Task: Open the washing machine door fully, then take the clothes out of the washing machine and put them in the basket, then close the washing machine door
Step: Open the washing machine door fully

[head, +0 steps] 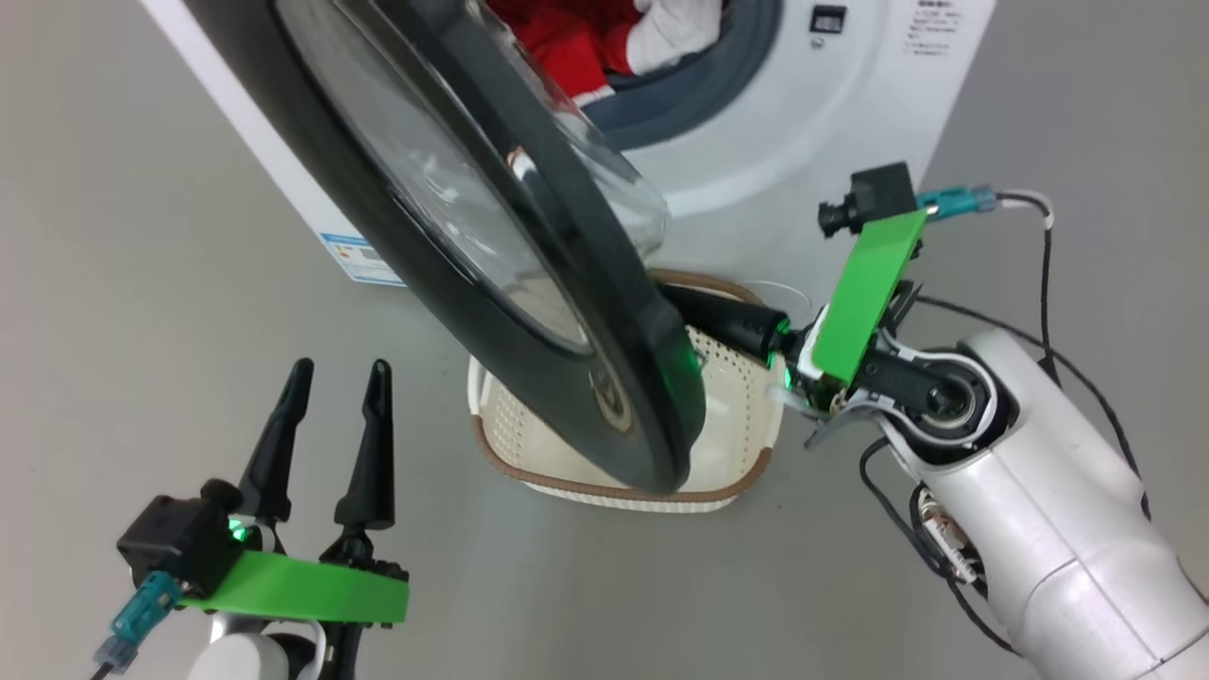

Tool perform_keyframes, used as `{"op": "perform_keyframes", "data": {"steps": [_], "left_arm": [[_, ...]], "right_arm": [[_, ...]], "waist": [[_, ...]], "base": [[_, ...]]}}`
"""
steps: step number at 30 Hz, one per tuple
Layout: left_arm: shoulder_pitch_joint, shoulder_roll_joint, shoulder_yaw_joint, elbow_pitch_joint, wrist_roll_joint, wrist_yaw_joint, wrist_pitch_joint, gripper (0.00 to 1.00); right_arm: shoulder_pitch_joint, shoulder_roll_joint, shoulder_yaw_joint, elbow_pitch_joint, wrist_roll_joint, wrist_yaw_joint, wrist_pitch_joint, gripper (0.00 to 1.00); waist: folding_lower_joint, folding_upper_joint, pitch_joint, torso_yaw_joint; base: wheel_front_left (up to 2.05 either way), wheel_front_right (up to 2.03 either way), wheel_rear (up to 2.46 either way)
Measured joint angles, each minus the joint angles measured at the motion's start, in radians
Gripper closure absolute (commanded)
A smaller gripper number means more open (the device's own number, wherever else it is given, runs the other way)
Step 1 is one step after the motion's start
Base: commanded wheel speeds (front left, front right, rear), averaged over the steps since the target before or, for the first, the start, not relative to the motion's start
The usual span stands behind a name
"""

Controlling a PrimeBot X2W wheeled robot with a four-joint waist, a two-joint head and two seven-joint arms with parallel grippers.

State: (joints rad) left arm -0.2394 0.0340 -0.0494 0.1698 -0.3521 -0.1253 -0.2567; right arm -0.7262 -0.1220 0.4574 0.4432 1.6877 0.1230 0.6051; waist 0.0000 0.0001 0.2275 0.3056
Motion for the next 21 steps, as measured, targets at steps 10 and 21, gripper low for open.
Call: {"op": "perform_keyframes", "data": {"steps": [10, 21], "left_arm": [[0.038, 0.0, 0.004, 0.026, -0.011, 0.0, 0.0, 0.0], [0.061, 0.0, -0.014, 0.061, -0.01, 0.0, 0.0, 0.0]], "right_arm": [[0.063, 0.023, 0.042, 0.026, -0.001, 0.0, 0.039, 1.0], [0.088, 0.033, 0.058, 0.084, -0.009, 0.0, 0.014, 1.0]], "waist": [[0.0, 0.0, -0.075, 0.081], [0.0, 0.0, -0.14, 0.181]], "base": [[0.0, 0.0, 0.0], [0.0, 0.0, 0.0]]}}
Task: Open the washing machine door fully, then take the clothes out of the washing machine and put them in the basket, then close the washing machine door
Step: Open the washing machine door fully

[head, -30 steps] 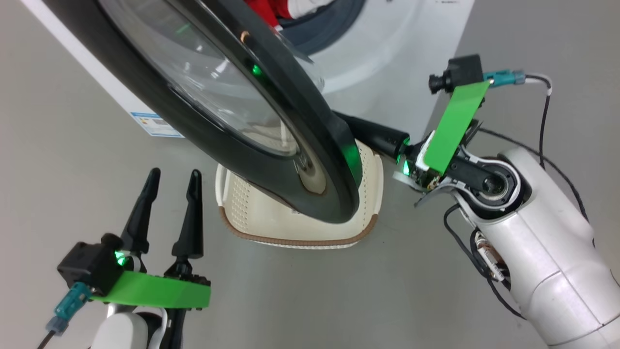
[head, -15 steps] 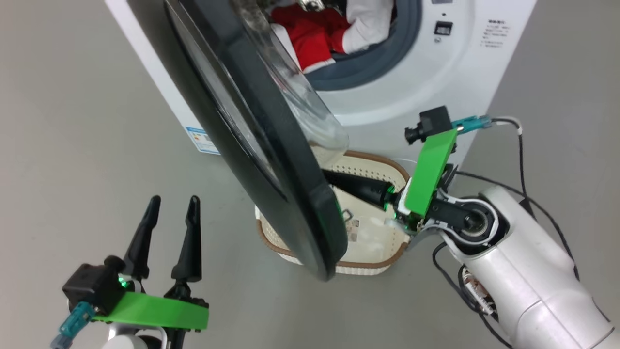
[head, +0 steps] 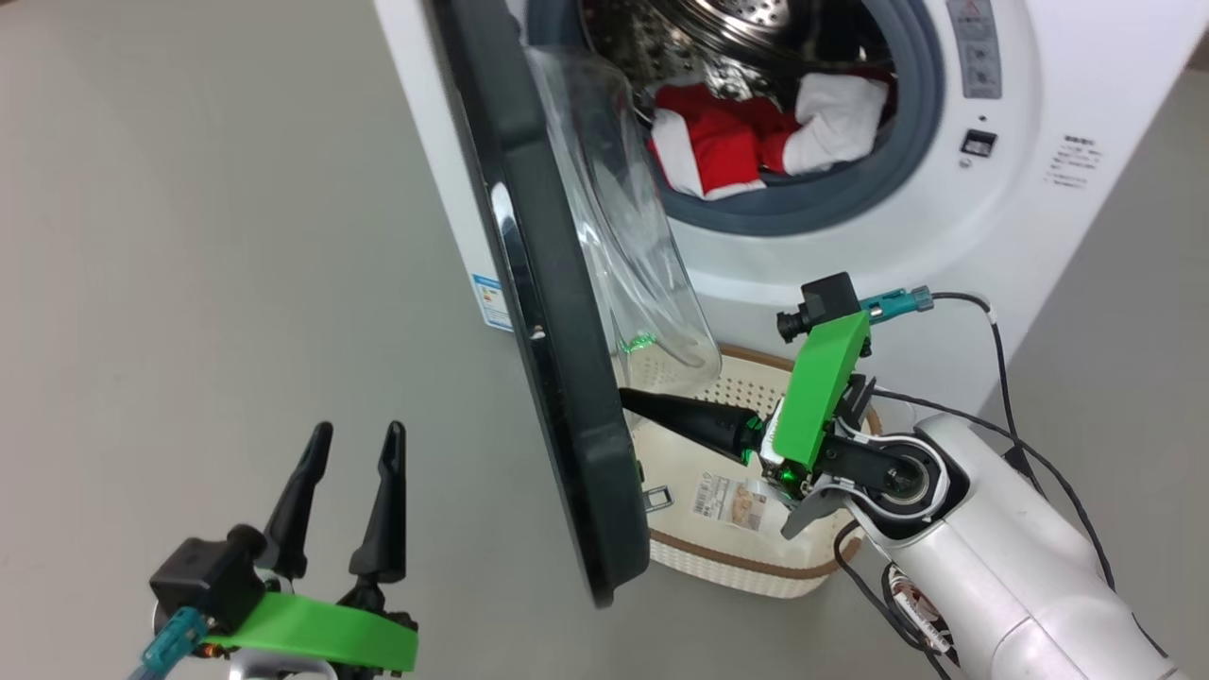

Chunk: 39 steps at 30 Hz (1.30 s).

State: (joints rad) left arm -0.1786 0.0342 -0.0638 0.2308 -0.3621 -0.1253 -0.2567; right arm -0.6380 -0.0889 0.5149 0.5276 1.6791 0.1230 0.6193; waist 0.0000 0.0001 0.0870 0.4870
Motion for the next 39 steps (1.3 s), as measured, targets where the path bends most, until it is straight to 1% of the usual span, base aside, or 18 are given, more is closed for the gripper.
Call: {"op": "perform_keyframes", "data": {"steps": [4, 9, 14, 19, 24, 25, 27, 28, 29, 30, 33, 36, 39], "left_arm": [[0.019, 0.0, 0.011, 0.002, 0.0, 0.0, 0.0, 0.0], [0.039, 0.001, 0.033, 0.002, 0.0, 0.0, 0.0, 0.0], [0.04, 0.001, 0.047, -0.005, 0.0, 0.0, 0.0, 0.0], [0.052, 0.001, 0.062, -0.014, 0.0, 0.0, 0.0, 0.0], [0.063, 0.001, 0.058, -0.014, 0.0, 0.0, 0.0, 0.0], [0.063, 0.001, 0.057, -0.014, 0.0, 0.0, 0.0, 0.0], [0.063, 0.001, 0.054, -0.013, 0.0, 0.0, 0.0, 0.0], [0.063, 0.001, 0.051, -0.011, 0.0, 0.0, 0.0, 0.0], [0.063, 0.001, 0.048, -0.009, 0.0, 0.0, 0.0, 0.0], [0.063, 0.001, 0.046, -0.007, 0.0, 0.0, 0.0, 0.0], [0.063, 0.001, 0.043, -0.002, 0.0, 0.0, 0.0, 0.0], [0.063, 0.001, 0.043, 0.004, 0.0, 0.0, 0.0, 0.0], [0.064, 0.001, 0.039, 0.013, 0.003, 0.0, 0.0, 0.0]], "right_arm": [[0.0, 0.002, 0.026, 0.024, 0.001, 0.0, -0.009, 1.0], [-0.005, 0.005, 0.087, 0.028, 0.027, 0.0, -0.014, 1.0], [-0.022, 0.007, 0.151, 0.028, 0.075, 0.0, -0.045, 1.0], [-0.041, 0.007, 0.208, 0.028, 0.092, 0.0, -0.075, 1.0], [-0.044, 0.008, 0.231, 0.031, 0.109, 0.0, -0.102, 1.0], [-0.044, 0.008, 0.233, 0.033, 0.107, 0.0, -0.107, 0.96], [-0.044, 0.01, 0.232, 0.038, 0.101, 0.0, -0.122, 0.78], [-0.044, 0.011, 0.231, 0.04, 0.094, 0.0, -0.128, 0.63], [-0.043, 0.013, 0.228, 0.042, 0.079, 0.0, -0.131, 0.33], [-0.042, 0.013, 0.224, 0.042, 0.064, 0.0, -0.14, 0.0], [-0.04, 0.001, 0.213, 0.033, 0.02, 0.0, -0.184, 0.0], [-0.028, -0.027, 0.208, 0.009, -0.063, 0.0, -0.272, 0.0], [0.018, -0.059, 0.21, -0.008, -0.135, 0.0, -0.365, 0.0]], "waist": [[0.0, 0.0, -0.021, 0.032], [0.0, 0.0, -0.035, 0.052], [0.0, 0.0, -0.04, 0.058], [0.0, 0.0, -0.044, 0.059], [0.0, 0.0, -0.047, 0.056], [0.0, 0.0, -0.049, 0.055], [0.0, 0.0, -0.051, 0.053], [0.0, 0.0, -0.052, 0.052], [0.0, 0.0, -0.053, 0.051], [0.0, 0.0, -0.055, 0.05], [0.0, 0.0, -0.061, 0.046], [0.0, 0.0, -0.07, 0.043], [0.0, 0.0, -0.08, 0.038]], "base": [[0.0, 0.0, 0.0], [0.0, 0.0, 0.0], [0.0, 0.0, 0.0], [0.0, 0.0, 0.0], [0.0, 0.0, 0.0], [0.0, 0.0, 0.0], [0.0, 0.0, 0.0], [0.0, 0.0, 0.0], [0.0, 0.0, 0.0], [0.0, 0.0, 0.0], [0.0, 0.0, 0.0], [0.0, 0.0, 0.0], [0.0, 0.0, 0.0]]}}
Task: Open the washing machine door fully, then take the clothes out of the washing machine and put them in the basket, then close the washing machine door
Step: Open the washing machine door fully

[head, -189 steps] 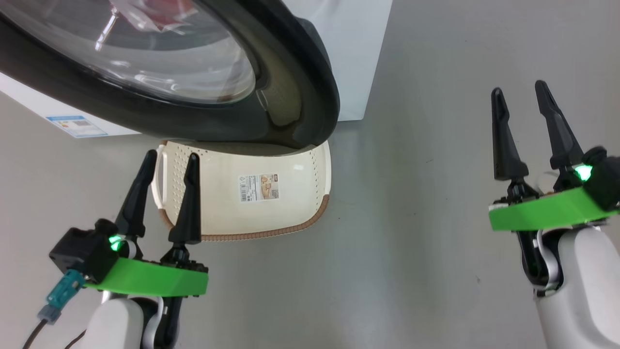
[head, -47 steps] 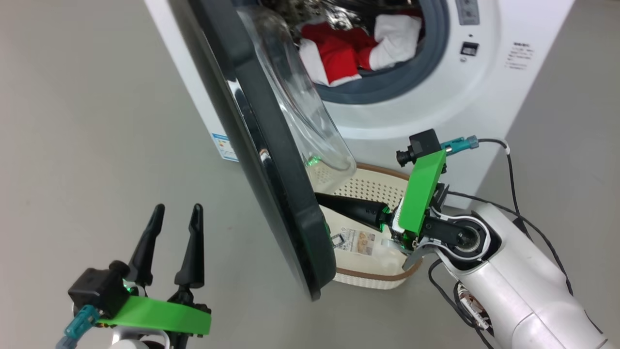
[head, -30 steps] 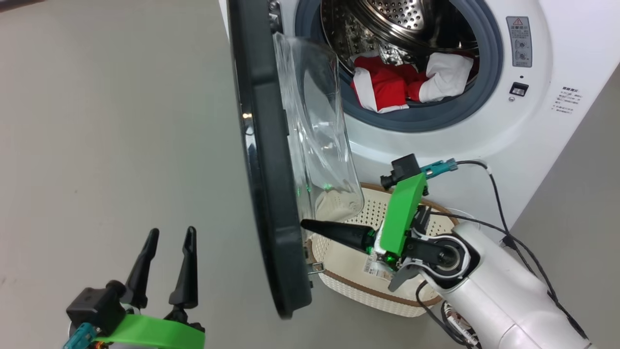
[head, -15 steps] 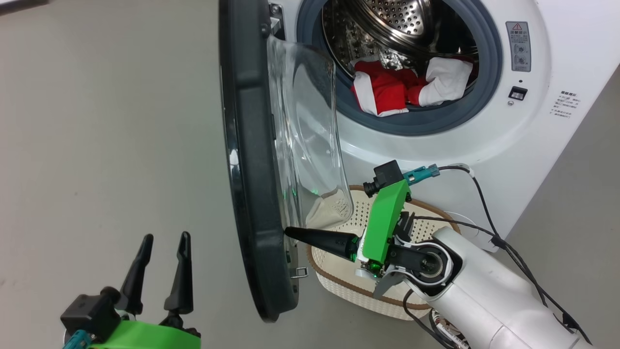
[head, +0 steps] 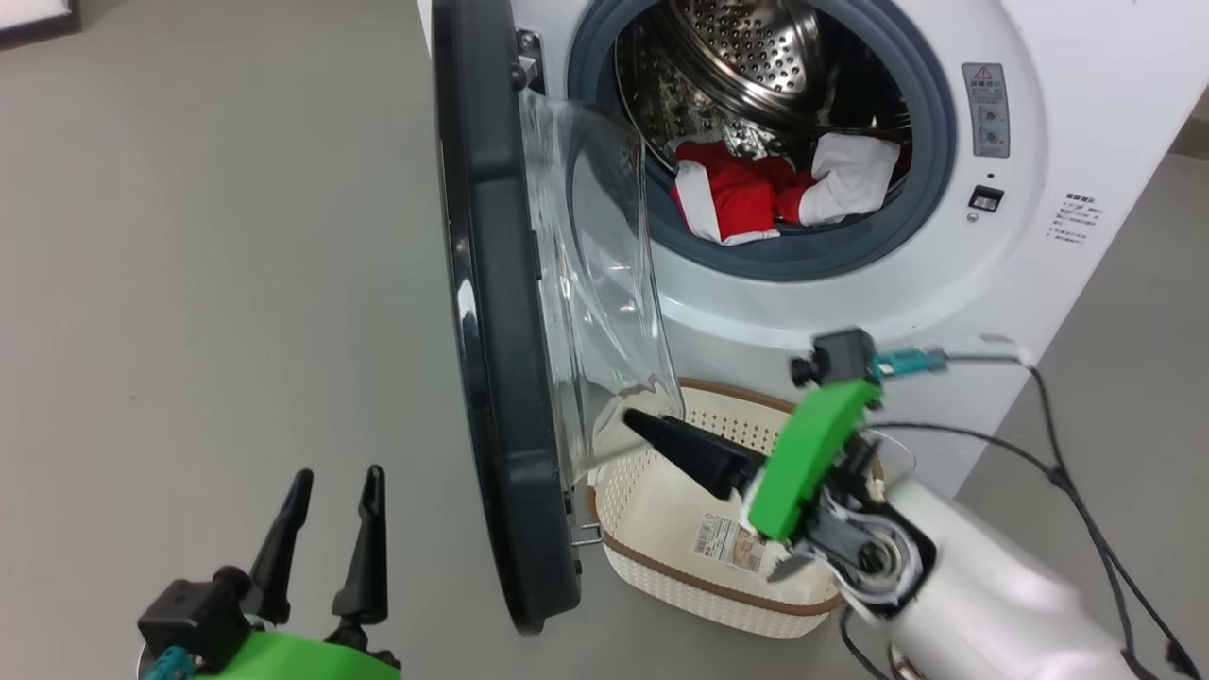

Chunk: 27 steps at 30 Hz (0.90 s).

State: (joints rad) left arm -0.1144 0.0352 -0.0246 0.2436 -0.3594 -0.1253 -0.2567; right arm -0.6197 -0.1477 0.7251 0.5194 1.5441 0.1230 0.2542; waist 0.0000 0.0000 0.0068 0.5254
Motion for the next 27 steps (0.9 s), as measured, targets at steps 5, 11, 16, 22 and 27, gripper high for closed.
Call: {"op": "perform_keyframes", "data": {"steps": [5, 11, 16, 22, 27], "left_arm": [[0.015, 0.0, -0.001, 0.006, 0.017, 0.0, 0.0, 0.0], [0.015, 0.001, 0.001, 0.006, 0.026, 0.0, 0.0, 0.0], [0.015, 0.001, 0.002, 0.006, 0.031, 0.0, 0.0, 0.0], [0.015, 0.001, 0.004, 0.0, 0.035, 0.0, 0.0, 0.0], [0.017, 0.001, 0.005, -0.002, 0.036, 0.0, 0.0, 0.0]], "right_arm": [[0.057, -0.054, 0.023, -0.012, -0.139, 0.0, -0.188, 0.0], [0.065, -0.104, 0.051, 0.06, -0.336, 0.0, -0.425, 0.0], [0.065, -0.094, 0.02, 0.167, -0.5, 0.0, -0.496, 0.0], [0.111, -0.043, -0.249, 0.157, -0.795, 0.0, -0.502, 0.0], [0.274, 0.042, -0.492, 0.022, -1.091, 0.0, -0.502, 0.0]], "waist": [[0.0, 0.0, -0.014, -0.008], [0.0, 0.0, -0.025, -0.013], [0.0, 0.0, -0.032, -0.018], [0.0, 0.0, -0.034, -0.025], [-0.0001, 0.0, -0.034, -0.025]], "base": [[0.0, 0.0, 0.0], [0.0, 0.0, 0.0], [0.0, 0.0, 0.0], [0.0, 0.0, 0.0], [0.0, 0.0, 0.0]]}}
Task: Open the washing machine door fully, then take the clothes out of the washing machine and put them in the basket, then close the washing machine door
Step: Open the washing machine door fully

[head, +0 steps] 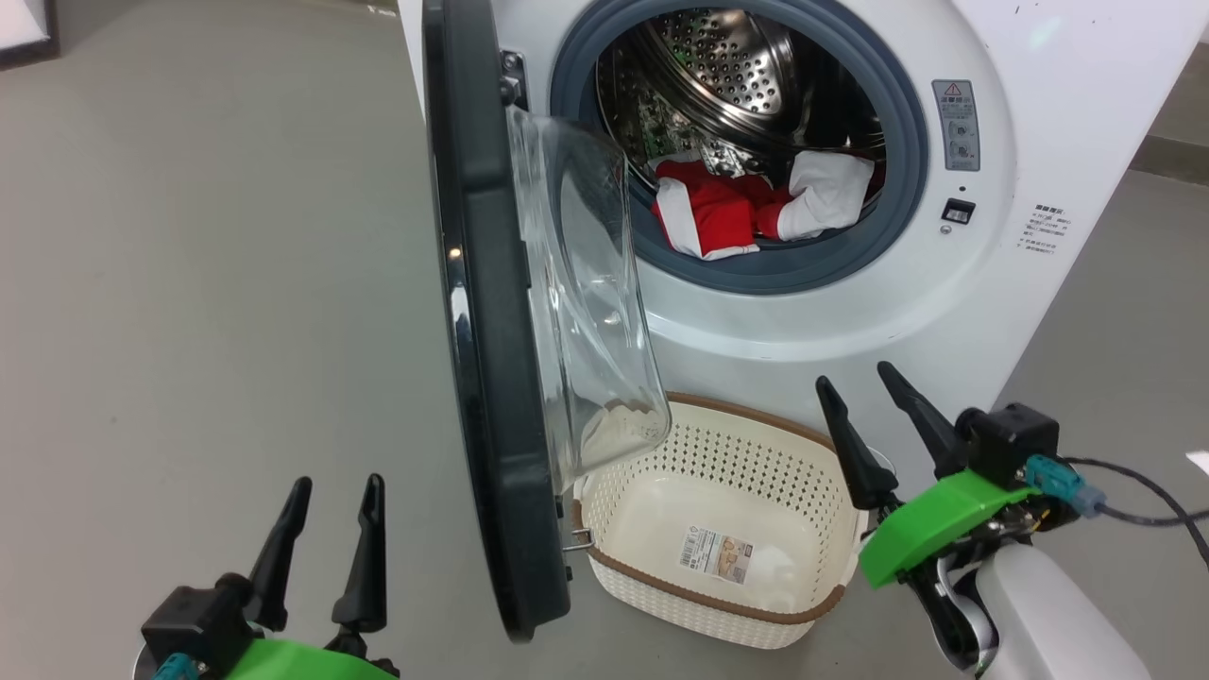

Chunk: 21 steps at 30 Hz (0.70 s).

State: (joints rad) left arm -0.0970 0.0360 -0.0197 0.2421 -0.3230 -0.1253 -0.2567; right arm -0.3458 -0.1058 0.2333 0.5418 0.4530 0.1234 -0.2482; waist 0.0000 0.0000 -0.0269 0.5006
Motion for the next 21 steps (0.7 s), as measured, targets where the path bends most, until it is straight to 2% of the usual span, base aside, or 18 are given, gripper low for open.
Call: {"op": "perform_keyframes", "data": {"steps": [4, 9, 21], "left_arm": [[0.0, 0.0, 0.0, 0.0, 0.0, 0.0, 0.0, 0.0], [0.0, 0.0, 0.002, -0.002, 0.0, 0.0, 0.0, 0.0], [0.0, 0.0, -0.001, 0.001, 0.007, 0.0, 0.0, 0.0]], "right_arm": [[0.075, 0.031, -0.07, -0.091, -0.13, 0.001, -0.002, 0.0], [0.151, 0.05, -0.122, -0.16, -0.203, 0.001, -0.002, 0.0], [0.226, 0.054, -0.12, -0.207, -0.195, 0.001, -0.002, 0.0]], "waist": [[0.0, 0.0, 0.001, 0.001], [0.0001, 0.0, 0.001, 0.001], [0.0001, 0.0, 0.002, 0.003]], "base": [[0.0, 0.0, 0.0], [0.0, 0.0, 0.0], [0.0, 0.0, 0.0]]}}
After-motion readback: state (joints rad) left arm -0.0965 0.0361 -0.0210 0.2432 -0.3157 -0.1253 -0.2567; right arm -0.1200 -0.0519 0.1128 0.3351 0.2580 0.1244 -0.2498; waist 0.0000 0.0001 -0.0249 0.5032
